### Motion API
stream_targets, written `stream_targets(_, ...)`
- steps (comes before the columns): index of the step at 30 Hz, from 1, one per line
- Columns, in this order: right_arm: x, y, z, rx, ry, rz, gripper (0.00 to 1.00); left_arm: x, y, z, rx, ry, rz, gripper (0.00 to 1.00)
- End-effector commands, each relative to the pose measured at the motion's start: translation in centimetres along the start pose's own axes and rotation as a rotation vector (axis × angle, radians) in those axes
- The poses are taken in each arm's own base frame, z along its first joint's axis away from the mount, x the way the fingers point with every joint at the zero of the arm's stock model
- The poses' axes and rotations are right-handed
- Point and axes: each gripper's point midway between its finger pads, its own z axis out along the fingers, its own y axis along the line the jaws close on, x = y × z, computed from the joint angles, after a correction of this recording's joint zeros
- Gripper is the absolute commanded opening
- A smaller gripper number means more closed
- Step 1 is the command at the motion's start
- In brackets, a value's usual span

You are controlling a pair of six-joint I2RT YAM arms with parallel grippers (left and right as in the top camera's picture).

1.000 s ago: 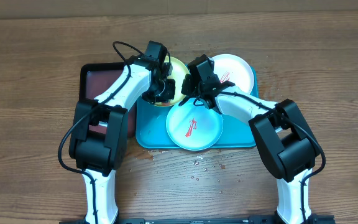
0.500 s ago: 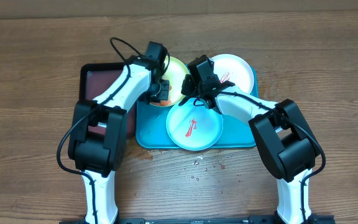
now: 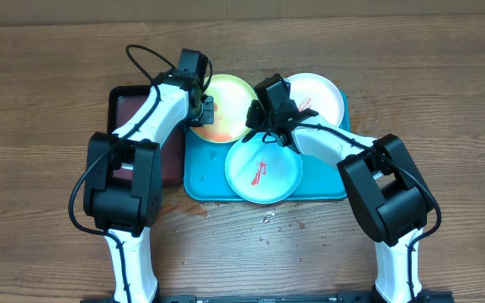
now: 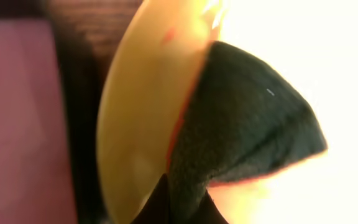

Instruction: Clean dirty plates on tray and stack at the side

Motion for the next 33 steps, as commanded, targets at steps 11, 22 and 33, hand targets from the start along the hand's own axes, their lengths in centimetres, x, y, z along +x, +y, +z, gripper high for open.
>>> stream_targets(11,0.4,1.6,0.1,-0.051,0.023,-0.013,0.04,3.3,-7.1,2.3,0.160,0.066,0.094,0.04)
stream_targets(22,0.5,1.6,0.1,-0.049,0.026,-0.013,0.04,3.4,-5.2,2.8,0.076,0.059,0.078,0.04)
stream_targets(33,0.5,1.6,0.1,-0.049,0.026,-0.013,0.04,0.1,-0.8,3.1,0.012,-0.038,-0.006,0.04)
